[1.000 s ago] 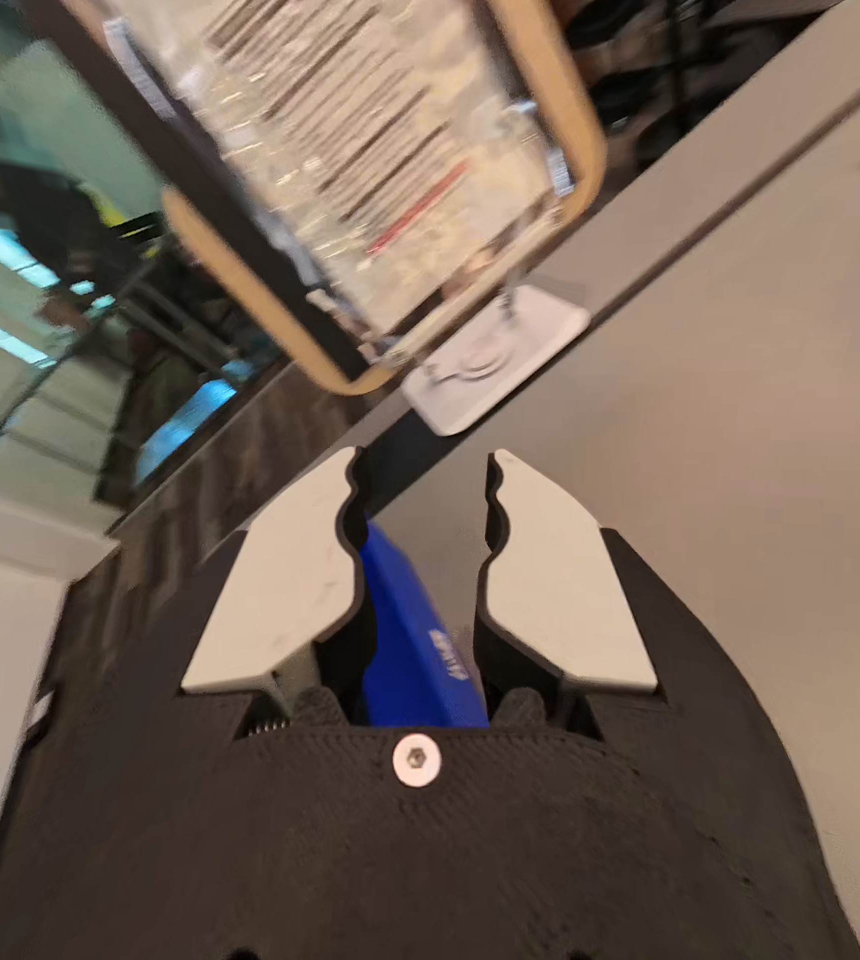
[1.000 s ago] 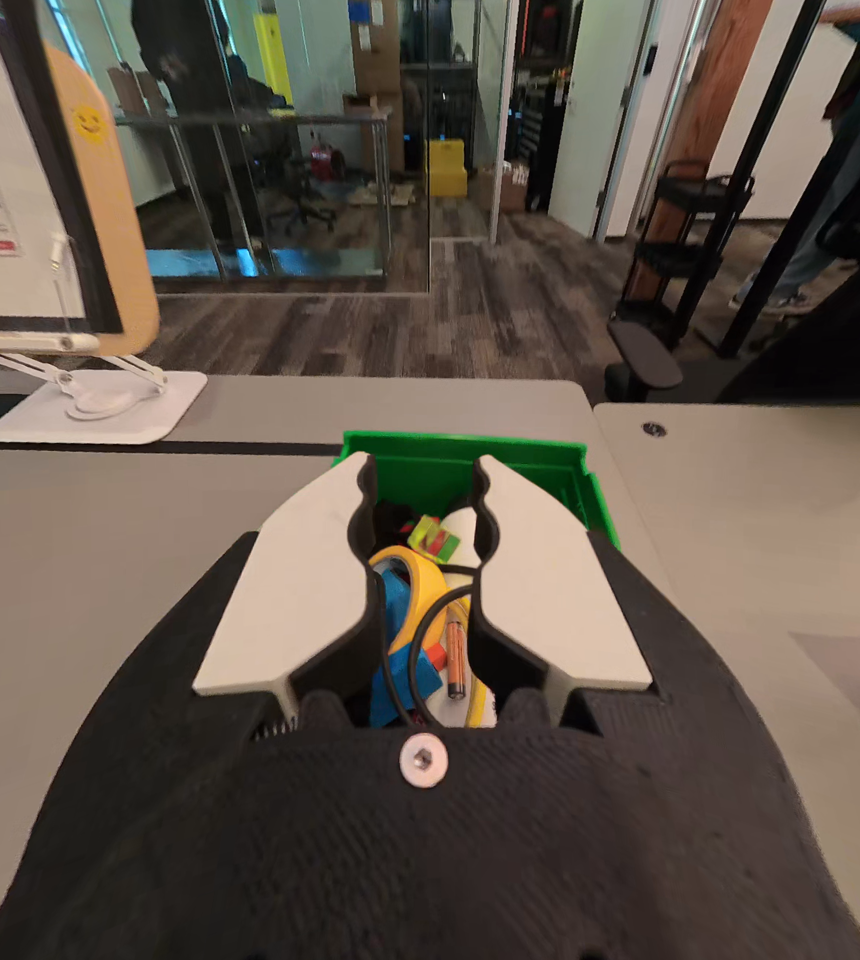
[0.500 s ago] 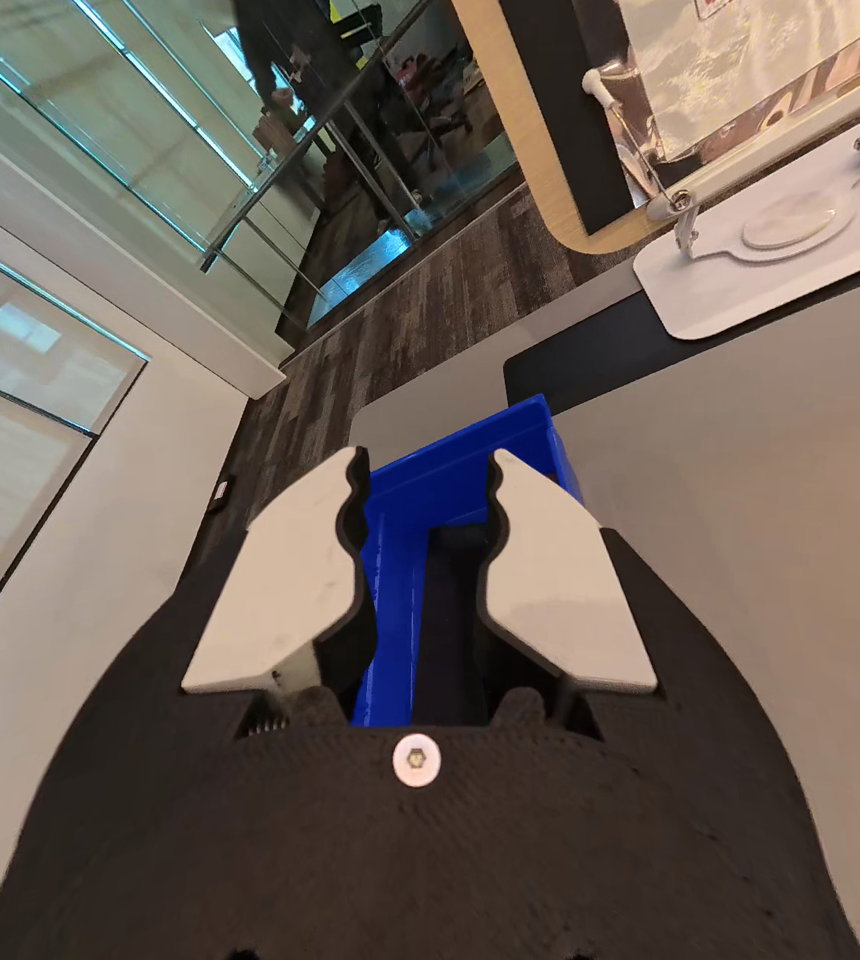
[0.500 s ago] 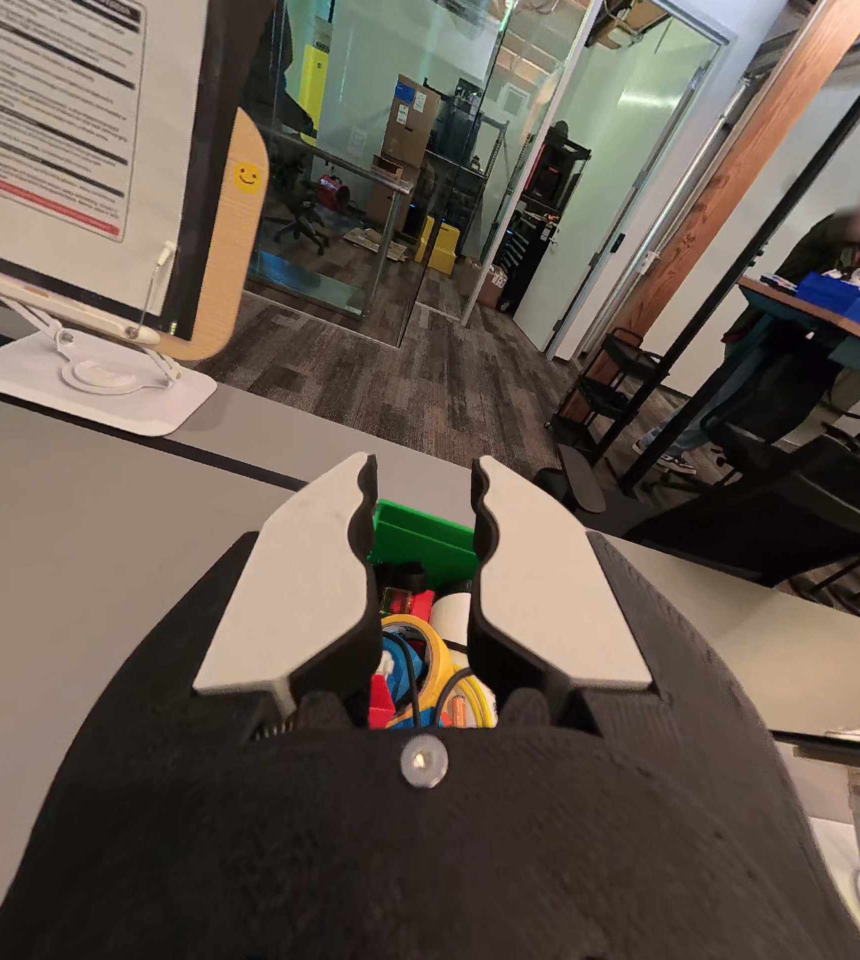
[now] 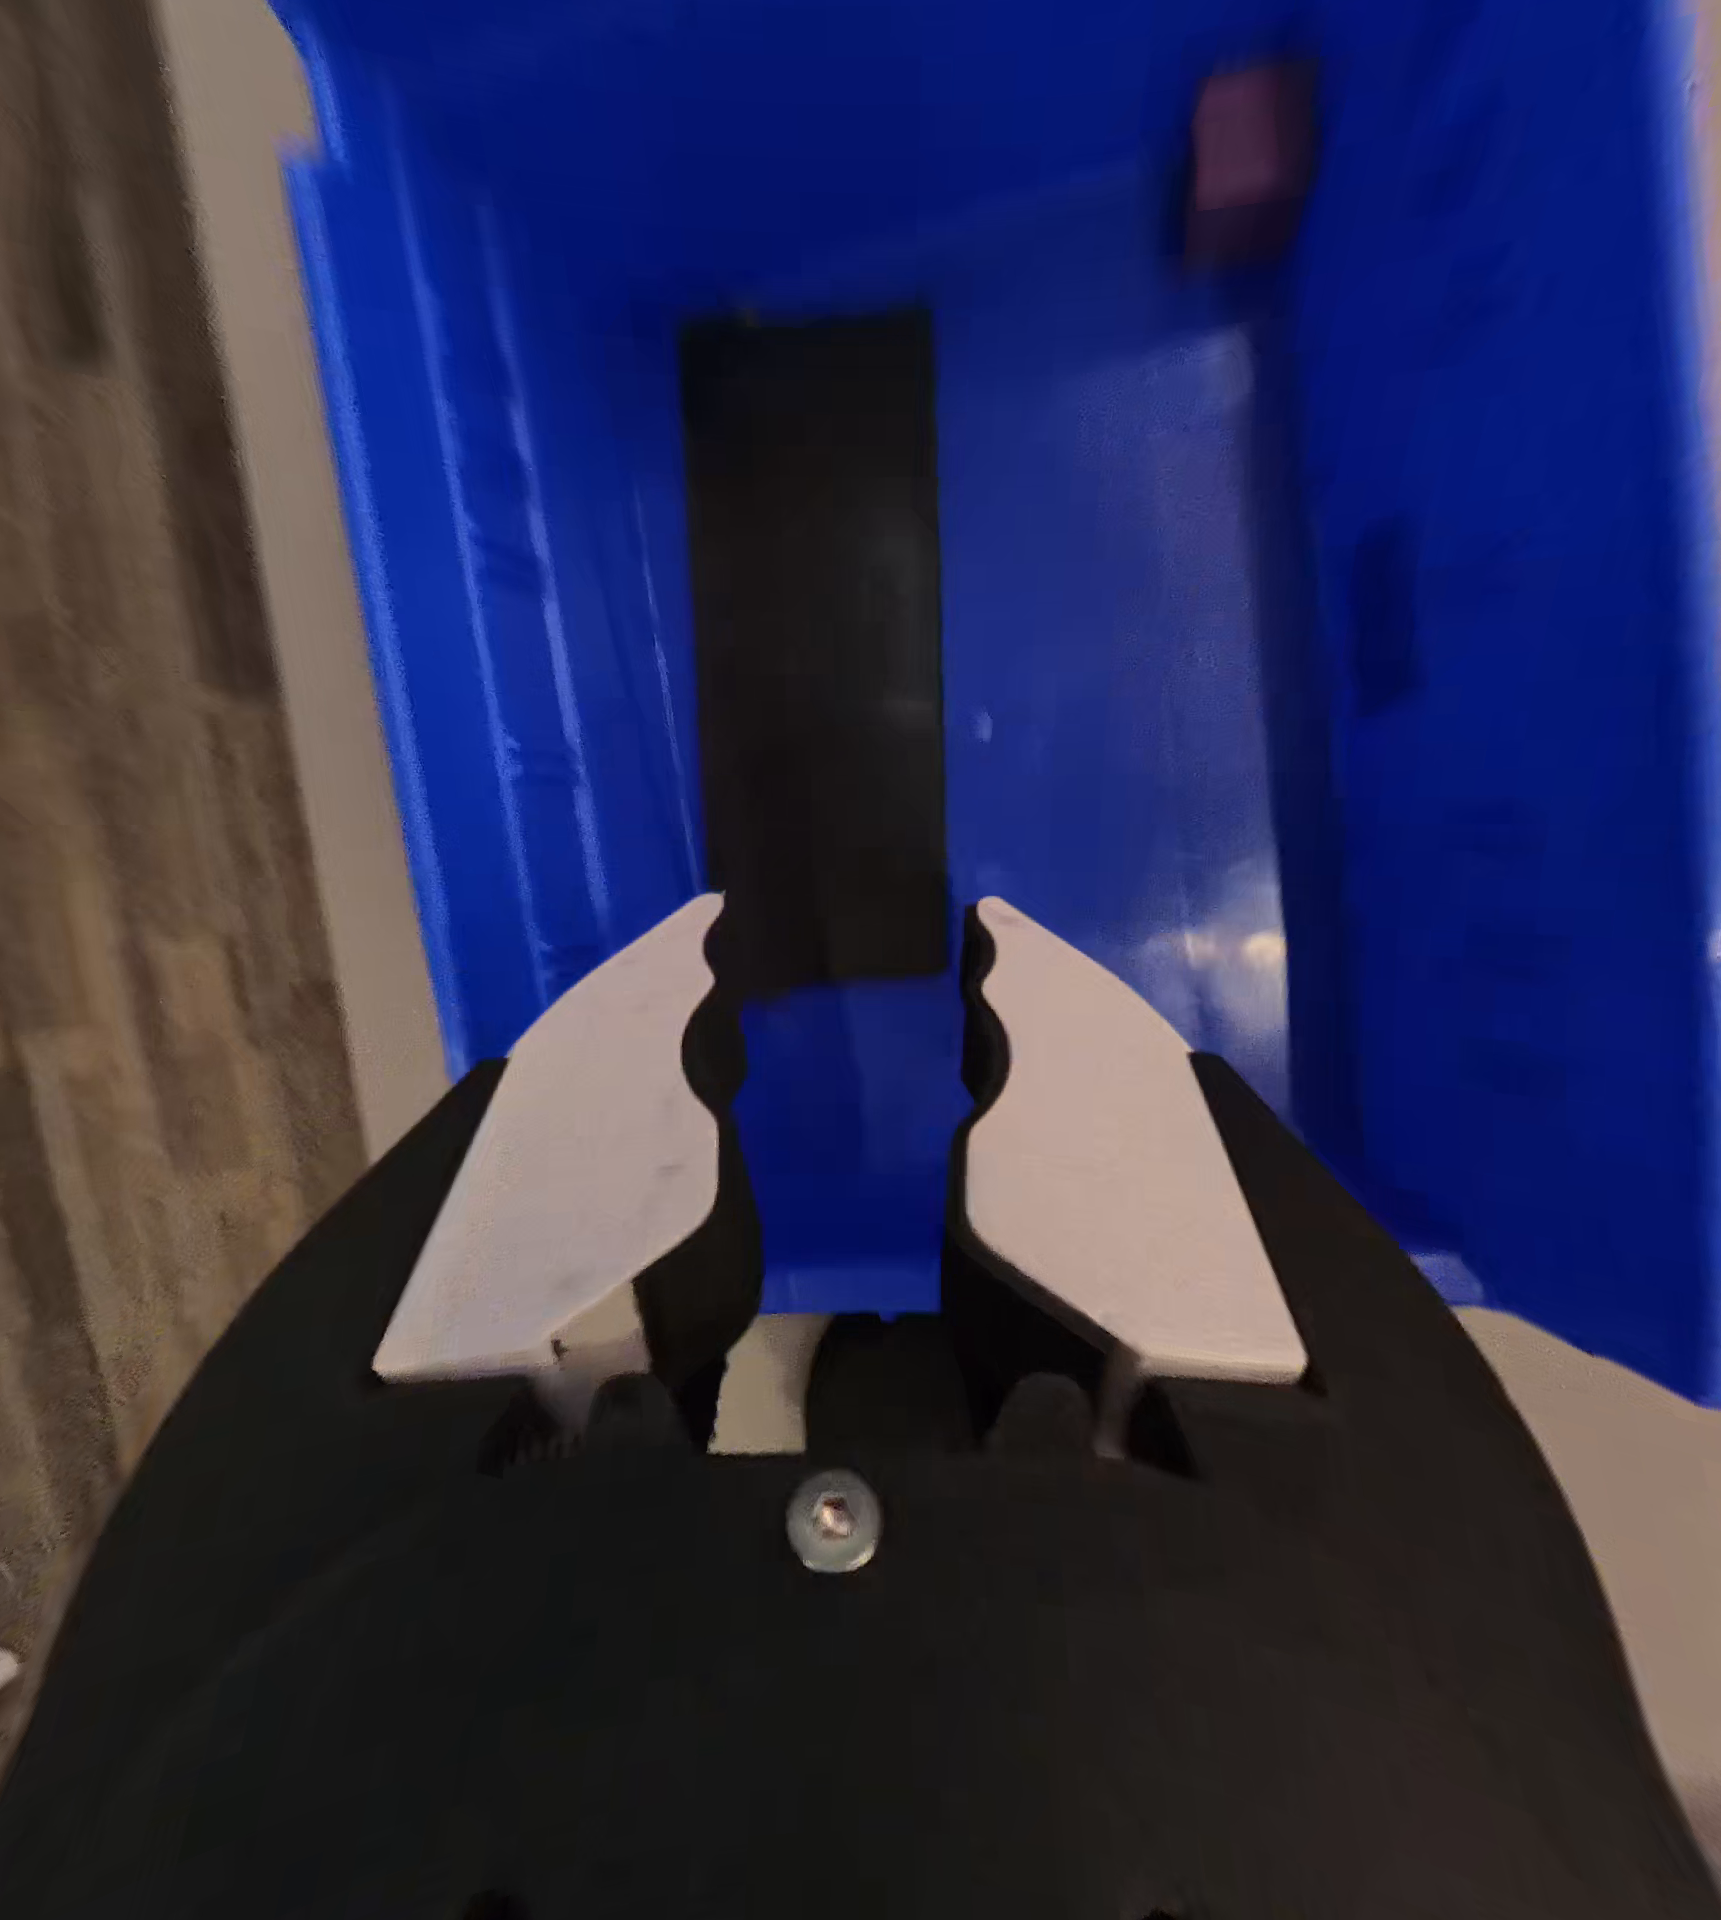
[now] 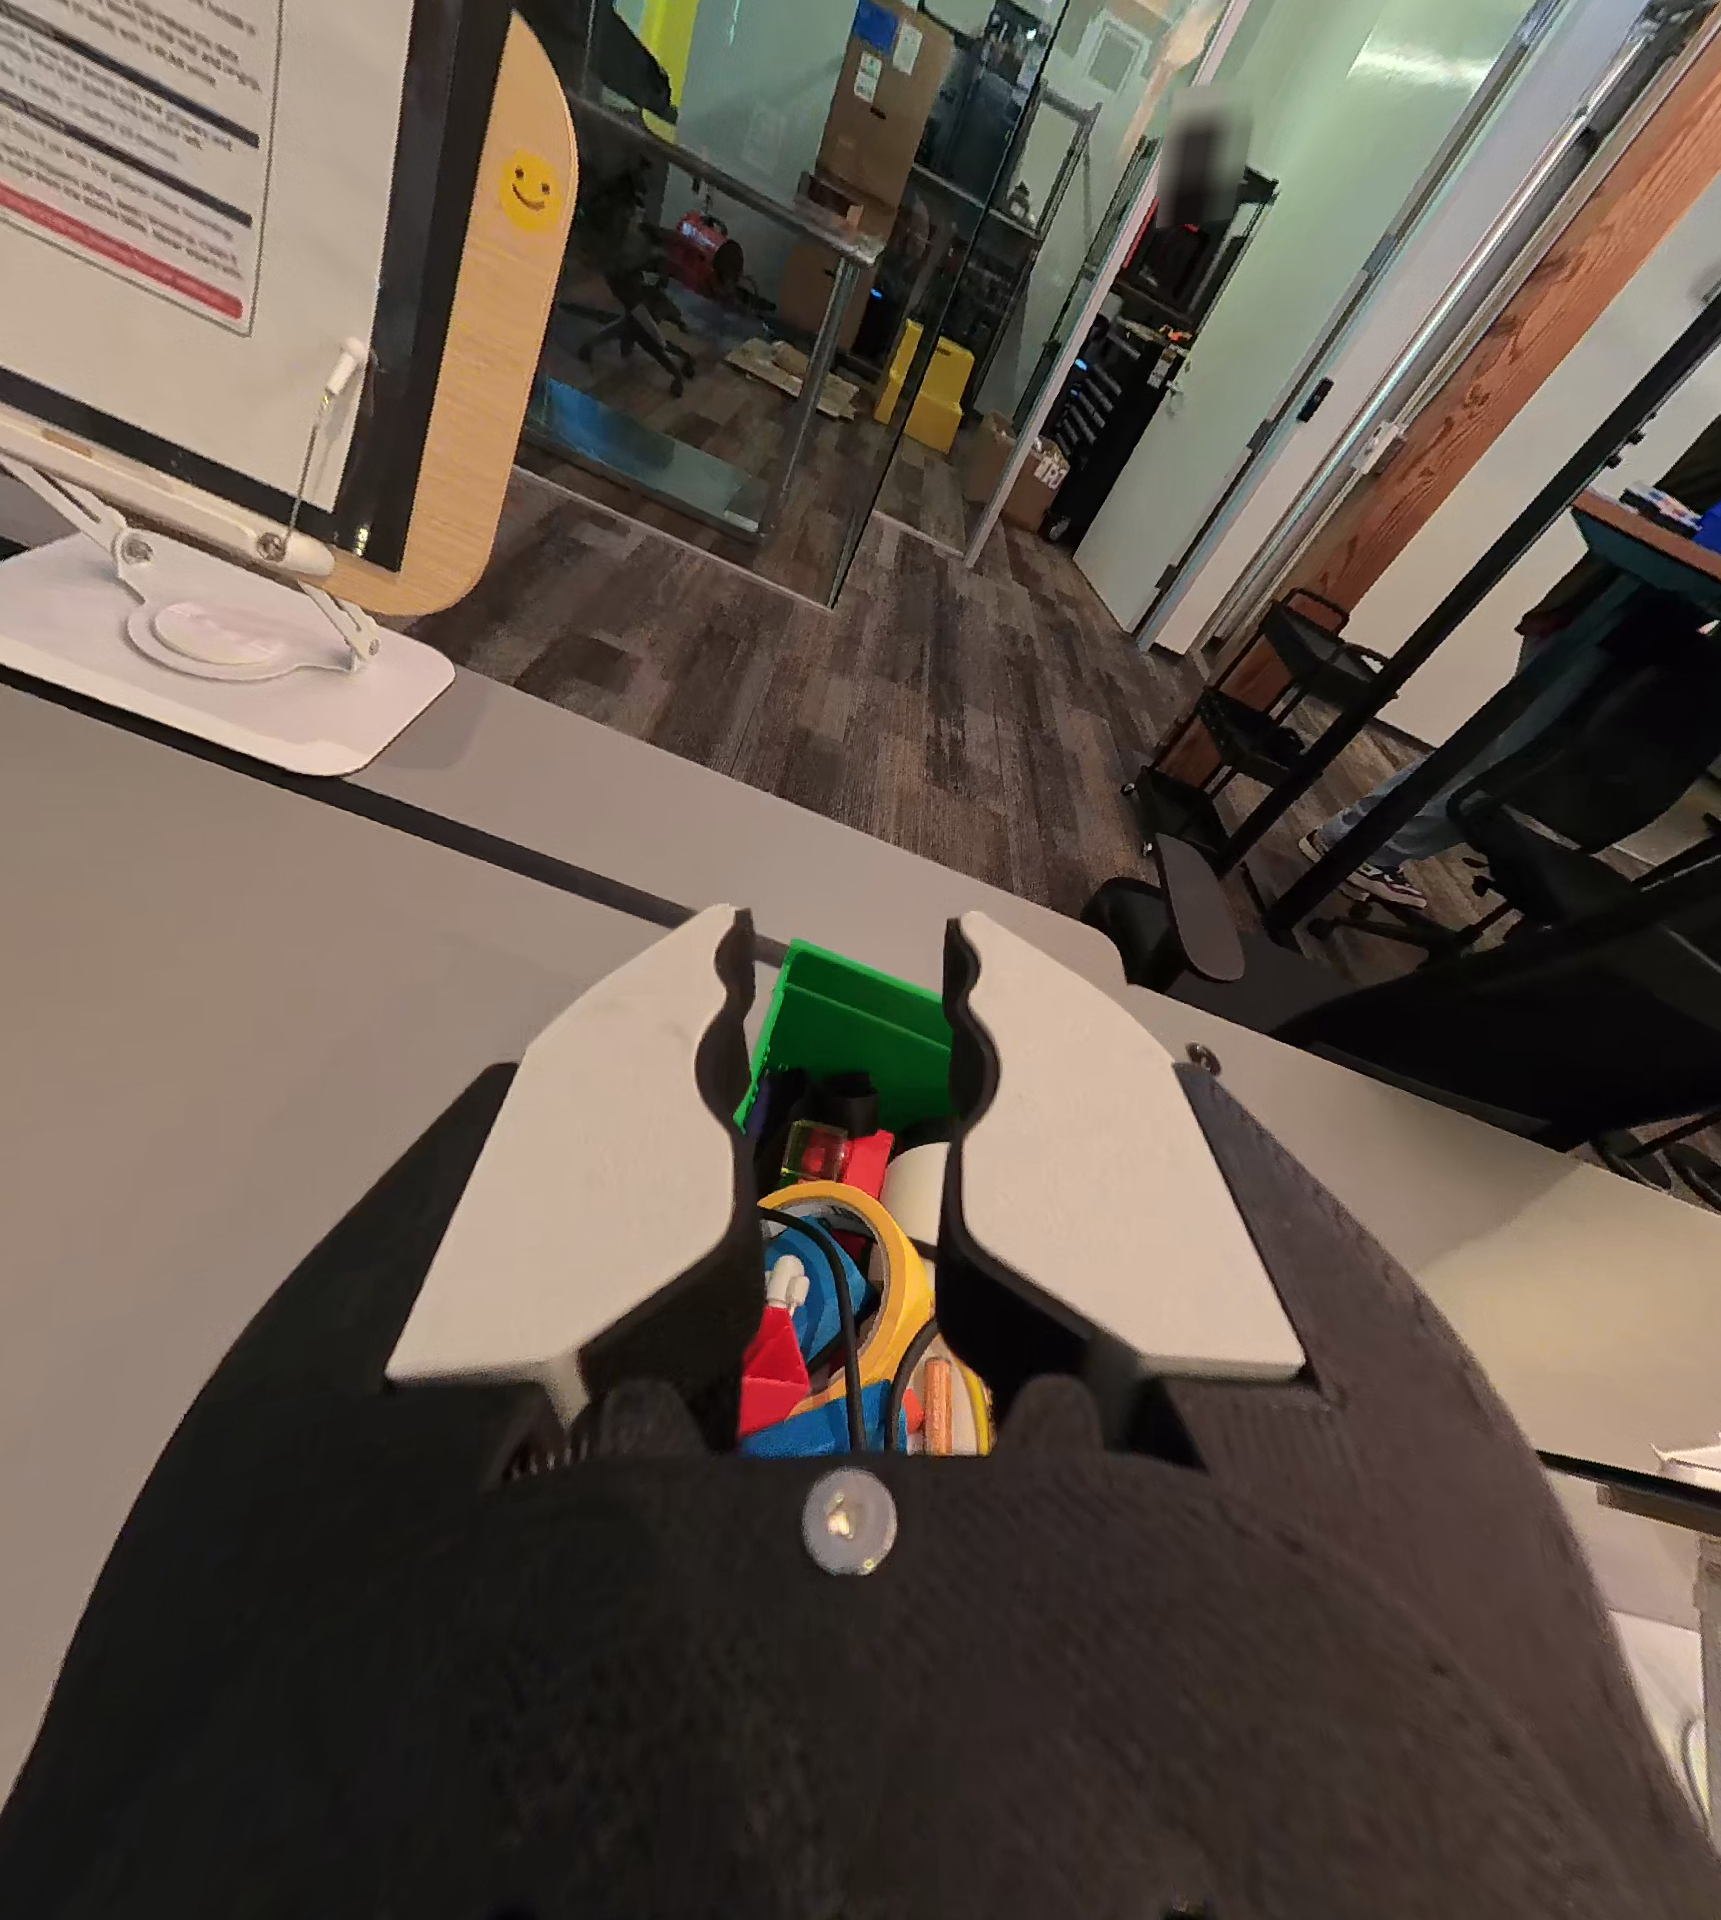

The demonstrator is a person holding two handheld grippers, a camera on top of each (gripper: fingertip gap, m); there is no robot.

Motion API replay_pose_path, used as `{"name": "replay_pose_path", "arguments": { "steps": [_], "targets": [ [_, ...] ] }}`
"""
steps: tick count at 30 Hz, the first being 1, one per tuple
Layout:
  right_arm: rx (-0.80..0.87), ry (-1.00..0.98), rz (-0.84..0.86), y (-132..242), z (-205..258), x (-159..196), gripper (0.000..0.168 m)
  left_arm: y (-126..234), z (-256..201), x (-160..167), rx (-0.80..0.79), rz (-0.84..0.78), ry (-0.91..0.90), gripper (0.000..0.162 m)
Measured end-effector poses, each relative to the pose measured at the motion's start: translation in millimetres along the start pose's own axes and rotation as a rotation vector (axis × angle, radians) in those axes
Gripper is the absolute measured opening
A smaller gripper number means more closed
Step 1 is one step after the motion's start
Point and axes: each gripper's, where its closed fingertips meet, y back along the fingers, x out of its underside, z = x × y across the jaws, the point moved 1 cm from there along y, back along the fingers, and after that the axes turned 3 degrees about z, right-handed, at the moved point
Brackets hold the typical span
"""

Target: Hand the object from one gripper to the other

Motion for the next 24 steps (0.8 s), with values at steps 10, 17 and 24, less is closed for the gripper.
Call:
{"name": "replay_pose_path", "arguments": {
  "steps": [10, 17, 24],
  "targets": [
    [-0.032, 0.054, 0.047, -11.9, 15.9, 5.6, 0.035, -68.3, -46.2, -19.2, 0.396, 0.095, 0.043, 0.05],
    [-0.099, 0.072, 0.015, -11.5, 38.9, -3.5, 0.035, -82.9, -33.7, -92.6, 0.268, -0.32, 0.021, 0.071],
    [-0.165, 0.139, -0.015, -7.5, 70.4, -17.5, 0.035, -101.6, -49.8, -118.9, 0.39, -0.318, 0.126, 0.058]
  ]
}}
